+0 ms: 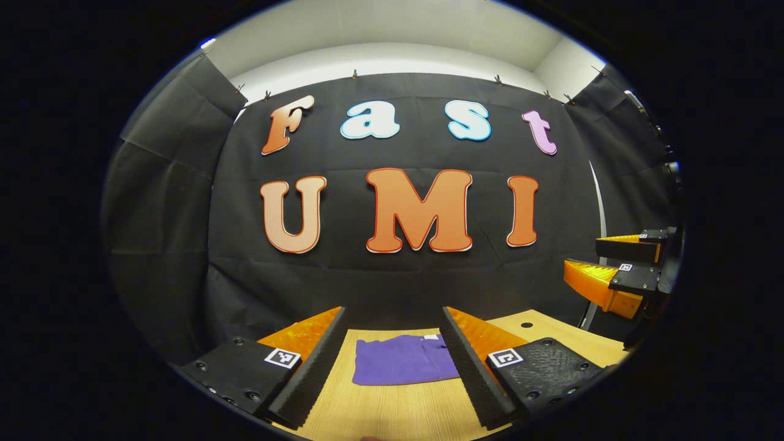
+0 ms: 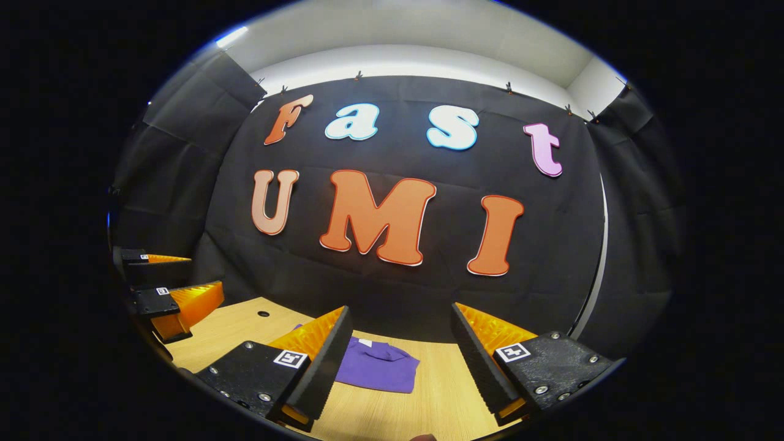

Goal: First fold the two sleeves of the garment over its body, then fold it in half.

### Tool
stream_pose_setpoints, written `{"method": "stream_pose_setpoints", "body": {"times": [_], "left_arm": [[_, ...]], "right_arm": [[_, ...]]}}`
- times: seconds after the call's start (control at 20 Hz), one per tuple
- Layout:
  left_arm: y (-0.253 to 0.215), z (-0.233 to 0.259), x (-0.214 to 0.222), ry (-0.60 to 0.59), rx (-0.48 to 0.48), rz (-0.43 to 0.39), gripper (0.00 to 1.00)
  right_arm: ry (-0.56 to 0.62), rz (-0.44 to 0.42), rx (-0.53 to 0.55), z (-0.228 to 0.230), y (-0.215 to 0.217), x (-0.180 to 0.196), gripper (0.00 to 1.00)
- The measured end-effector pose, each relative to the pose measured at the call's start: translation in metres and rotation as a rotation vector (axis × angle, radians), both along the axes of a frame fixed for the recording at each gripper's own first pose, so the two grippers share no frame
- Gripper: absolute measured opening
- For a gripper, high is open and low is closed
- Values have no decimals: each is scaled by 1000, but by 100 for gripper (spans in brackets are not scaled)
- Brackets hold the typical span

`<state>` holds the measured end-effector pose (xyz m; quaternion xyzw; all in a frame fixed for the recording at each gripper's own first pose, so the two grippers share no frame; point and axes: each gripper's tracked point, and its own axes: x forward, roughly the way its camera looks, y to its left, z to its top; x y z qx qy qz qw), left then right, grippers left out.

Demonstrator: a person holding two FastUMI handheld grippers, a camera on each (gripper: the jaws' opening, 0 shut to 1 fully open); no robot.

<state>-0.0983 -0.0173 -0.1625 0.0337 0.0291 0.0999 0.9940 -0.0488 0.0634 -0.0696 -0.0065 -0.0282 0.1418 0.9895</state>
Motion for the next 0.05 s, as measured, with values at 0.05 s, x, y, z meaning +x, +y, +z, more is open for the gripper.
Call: {"method": "stream_pose_setpoints", "body": {"times": [0.05], "left_arm": [[1, 2, -1, 2, 1, -2, 95]], "right_arm": [[0, 5, 0, 0, 2, 0, 100]]}}
